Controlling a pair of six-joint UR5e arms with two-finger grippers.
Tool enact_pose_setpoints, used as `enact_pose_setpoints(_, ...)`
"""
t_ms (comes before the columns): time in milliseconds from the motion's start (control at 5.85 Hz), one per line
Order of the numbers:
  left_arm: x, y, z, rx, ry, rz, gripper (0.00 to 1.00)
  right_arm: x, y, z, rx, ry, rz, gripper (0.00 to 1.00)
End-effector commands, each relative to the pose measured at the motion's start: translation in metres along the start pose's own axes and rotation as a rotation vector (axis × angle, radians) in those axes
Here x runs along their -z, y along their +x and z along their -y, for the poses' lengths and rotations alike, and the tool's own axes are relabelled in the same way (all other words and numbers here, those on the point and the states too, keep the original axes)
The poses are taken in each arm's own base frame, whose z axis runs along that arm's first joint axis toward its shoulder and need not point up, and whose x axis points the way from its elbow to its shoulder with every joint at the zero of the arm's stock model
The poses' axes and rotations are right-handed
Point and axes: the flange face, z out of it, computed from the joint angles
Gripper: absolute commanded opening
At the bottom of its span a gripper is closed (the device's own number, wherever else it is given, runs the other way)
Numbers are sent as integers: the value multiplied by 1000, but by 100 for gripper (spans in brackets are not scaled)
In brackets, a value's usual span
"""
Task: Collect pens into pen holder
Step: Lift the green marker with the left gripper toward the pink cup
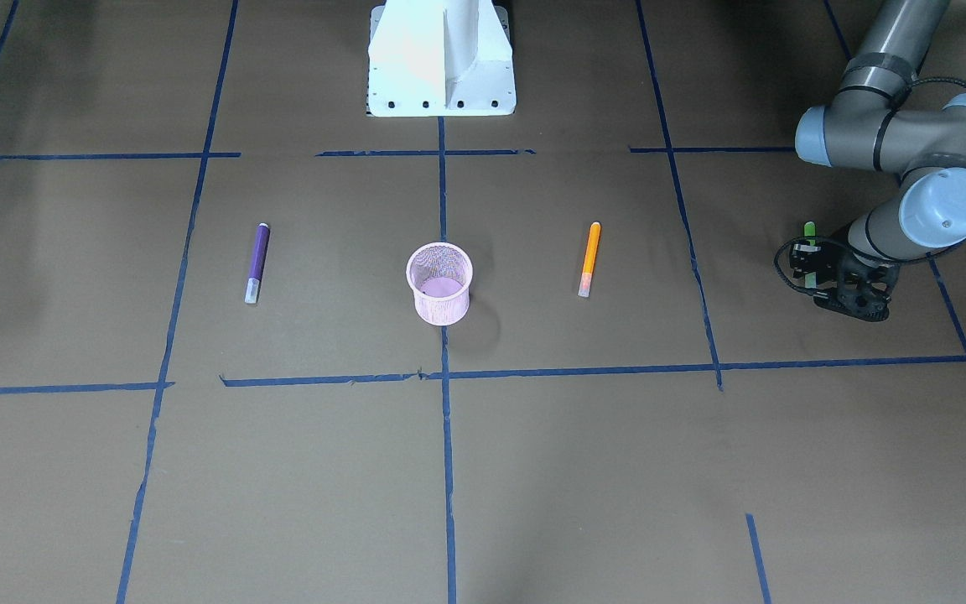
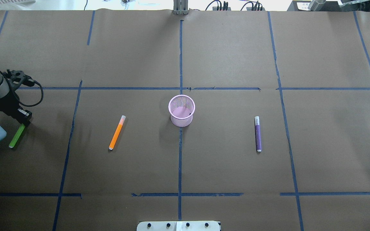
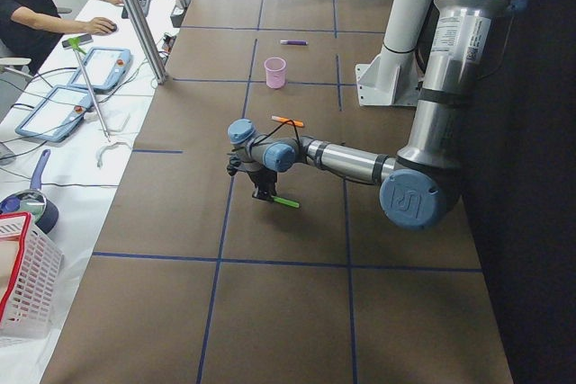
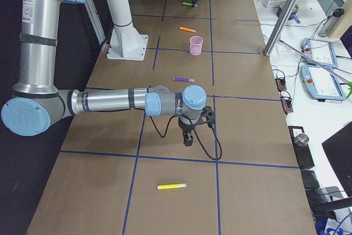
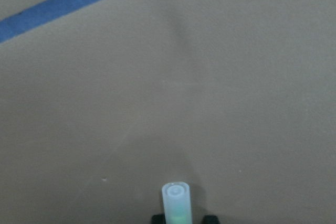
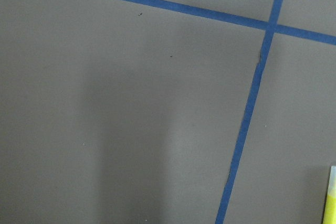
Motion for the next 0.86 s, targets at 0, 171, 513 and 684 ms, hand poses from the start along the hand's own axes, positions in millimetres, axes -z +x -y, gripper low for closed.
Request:
enact_pose_setpoints(0,6,6,2,-15,15,-7,0,0,0,0,-1,-1,0,100)
enact_pose_setpoints(171,26,19,5,-47,56,-11,0,-1,0,0,-2,-2,0,100)
enact_pose_setpoints(513,108,67,21,-135,236,33,0,0,0,0,-1,0,0,100)
enact_pose_setpoints(684,148,104,33,-190,316,11,0,0,0,0,-4,-1,0,100)
